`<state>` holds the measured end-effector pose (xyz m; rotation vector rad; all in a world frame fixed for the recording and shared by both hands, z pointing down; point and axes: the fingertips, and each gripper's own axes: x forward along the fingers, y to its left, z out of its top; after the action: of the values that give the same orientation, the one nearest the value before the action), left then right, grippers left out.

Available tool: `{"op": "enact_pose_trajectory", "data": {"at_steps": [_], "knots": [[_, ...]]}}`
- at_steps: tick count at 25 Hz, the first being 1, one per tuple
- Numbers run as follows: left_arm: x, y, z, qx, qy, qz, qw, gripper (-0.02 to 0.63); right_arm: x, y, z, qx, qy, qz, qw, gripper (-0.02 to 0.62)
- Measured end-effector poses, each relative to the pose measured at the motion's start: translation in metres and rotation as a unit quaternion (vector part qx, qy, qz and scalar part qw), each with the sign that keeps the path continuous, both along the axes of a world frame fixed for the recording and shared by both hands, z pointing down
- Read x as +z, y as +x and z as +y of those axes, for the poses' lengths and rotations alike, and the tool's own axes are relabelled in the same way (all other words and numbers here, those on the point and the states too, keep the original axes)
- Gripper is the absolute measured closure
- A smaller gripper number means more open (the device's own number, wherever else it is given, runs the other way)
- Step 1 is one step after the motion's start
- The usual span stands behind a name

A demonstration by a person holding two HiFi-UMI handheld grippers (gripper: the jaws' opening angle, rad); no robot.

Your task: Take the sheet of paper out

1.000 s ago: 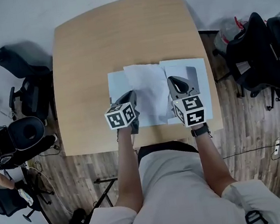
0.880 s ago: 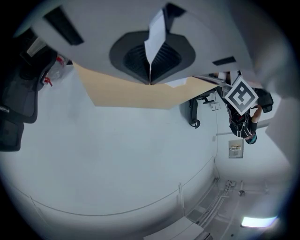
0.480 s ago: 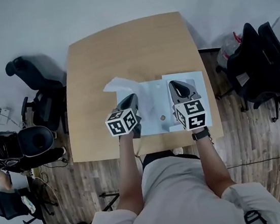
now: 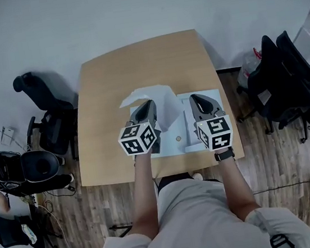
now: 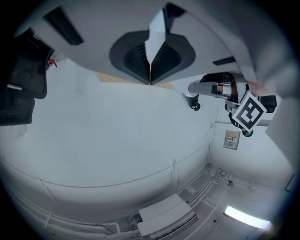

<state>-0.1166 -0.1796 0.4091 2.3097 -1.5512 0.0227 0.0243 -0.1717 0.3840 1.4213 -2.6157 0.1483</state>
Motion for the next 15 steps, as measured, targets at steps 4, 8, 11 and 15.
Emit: {"op": "enact_pose_trajectory", "data": {"at_steps": [4, 8, 11, 15], "knots": [[-0.028, 0.017, 0.011, 0.0, 0.041, -0.008, 0.9991, 0.594, -0.02, 0.009, 0.01, 0.004, 0.024, -0.006, 1.0, 0.583], [-0.053, 0.031, 0.02, 0.0, 0.079, -0.037, 0.9962, 0.594, -0.045, 0.017, 0.017, 0.015, 0.052, -0.018, 0.998, 0.583], [-0.061, 0.037, 0.026, 0.0, 0.098, -0.065, 0.9931, 0.594, -0.058, 0.019, 0.024, 0.023, 0.069, -0.019, 0.997, 0.583], [-0.066, 0.041, 0.032, -0.009, 0.108, -0.078, 0.9911, 0.594, -0.063, 0.025, 0.031, 0.031, 0.075, -0.011, 0.997, 0.583]]}}
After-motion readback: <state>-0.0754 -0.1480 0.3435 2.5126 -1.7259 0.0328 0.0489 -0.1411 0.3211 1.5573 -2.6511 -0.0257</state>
